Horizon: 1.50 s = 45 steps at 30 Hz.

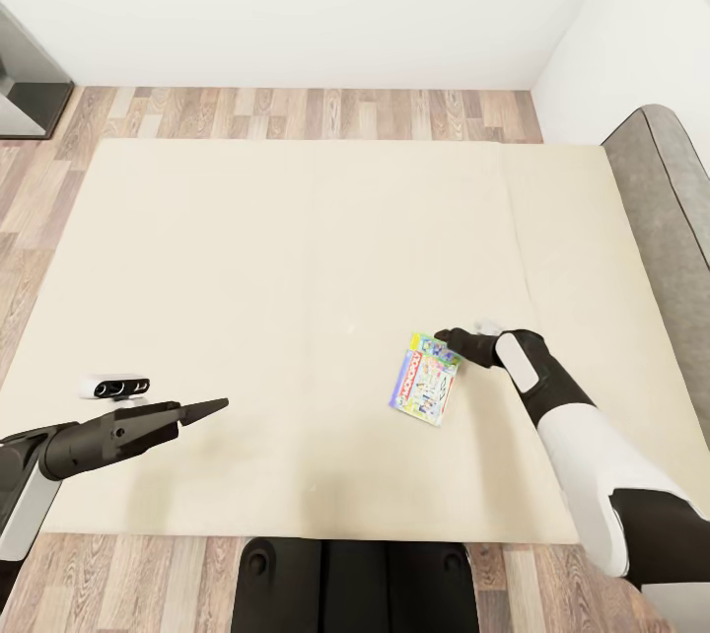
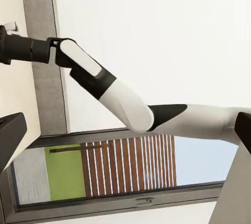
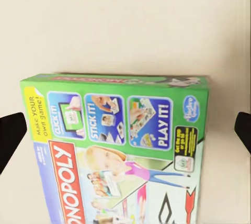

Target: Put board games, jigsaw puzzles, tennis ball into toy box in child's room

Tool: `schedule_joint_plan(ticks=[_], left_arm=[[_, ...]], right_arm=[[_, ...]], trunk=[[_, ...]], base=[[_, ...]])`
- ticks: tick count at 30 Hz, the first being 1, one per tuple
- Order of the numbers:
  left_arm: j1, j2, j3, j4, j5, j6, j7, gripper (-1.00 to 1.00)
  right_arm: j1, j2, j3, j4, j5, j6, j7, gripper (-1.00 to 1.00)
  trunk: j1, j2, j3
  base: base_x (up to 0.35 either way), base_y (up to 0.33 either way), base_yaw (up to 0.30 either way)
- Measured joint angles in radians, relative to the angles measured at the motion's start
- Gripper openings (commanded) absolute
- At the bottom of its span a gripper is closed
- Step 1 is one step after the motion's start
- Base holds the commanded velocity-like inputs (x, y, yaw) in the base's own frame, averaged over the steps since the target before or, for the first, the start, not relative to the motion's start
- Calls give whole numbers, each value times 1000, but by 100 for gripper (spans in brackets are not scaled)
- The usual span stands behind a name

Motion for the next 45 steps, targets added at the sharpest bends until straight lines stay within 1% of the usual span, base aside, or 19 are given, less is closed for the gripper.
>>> schedule_joint_plan(ticks=[4,10,17,35,41,45], left_arm=[[0,0,0,0,0,0,0,100],[0,0,0,0,0,0,0,100],[0,0,0,0,-1,0,0,100],[0,0,0,0,0,0,0,100],[0,0,0,0,0,0,0,100],[0,0,0,0,0,0,0,100]], right_arm=[[3,-34,1,1,-5,4,3,100],[6,-45,2,2,-8,4,6,100],[6,-44,1,3,-9,3,6,100],[8,-41,1,6,-10,2,6,100],[8,-31,2,6,-7,2,6,100],[8,-29,4,6,-5,1,4,100]], trunk=[[0,0,0],[0,0,0],[0,0,-5],[0,0,-34],[0,0,-44],[0,0,-50]], base=[[0,0,0],[0,0,0],[0,0,0],[0,0,0],[0,0,0],[0,0,0]])
